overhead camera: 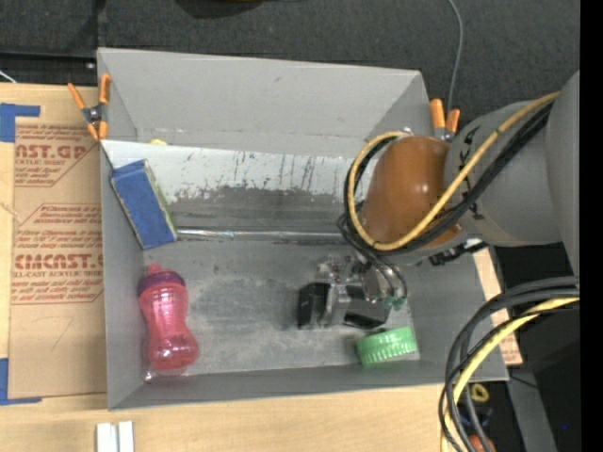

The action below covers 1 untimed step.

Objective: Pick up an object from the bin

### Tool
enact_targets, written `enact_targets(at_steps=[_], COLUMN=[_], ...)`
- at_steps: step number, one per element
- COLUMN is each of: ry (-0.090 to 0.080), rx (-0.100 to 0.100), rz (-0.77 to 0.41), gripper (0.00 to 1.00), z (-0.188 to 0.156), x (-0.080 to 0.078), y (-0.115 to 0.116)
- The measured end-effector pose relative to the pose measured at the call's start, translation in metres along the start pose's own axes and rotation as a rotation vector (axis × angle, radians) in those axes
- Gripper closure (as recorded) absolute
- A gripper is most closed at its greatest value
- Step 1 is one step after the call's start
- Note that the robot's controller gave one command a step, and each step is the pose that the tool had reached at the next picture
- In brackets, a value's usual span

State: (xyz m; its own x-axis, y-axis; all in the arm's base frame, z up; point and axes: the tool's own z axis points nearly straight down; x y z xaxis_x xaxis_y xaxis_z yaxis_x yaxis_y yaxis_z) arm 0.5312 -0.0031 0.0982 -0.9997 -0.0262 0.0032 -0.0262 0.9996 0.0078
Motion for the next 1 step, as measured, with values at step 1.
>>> enact_targets(at_steps=[1], ry=[-0.003], rx=[0.0], rz=[0.0], gripper=[1.0], z=[-0.0319], x=[-0.001], y=[0.0004])
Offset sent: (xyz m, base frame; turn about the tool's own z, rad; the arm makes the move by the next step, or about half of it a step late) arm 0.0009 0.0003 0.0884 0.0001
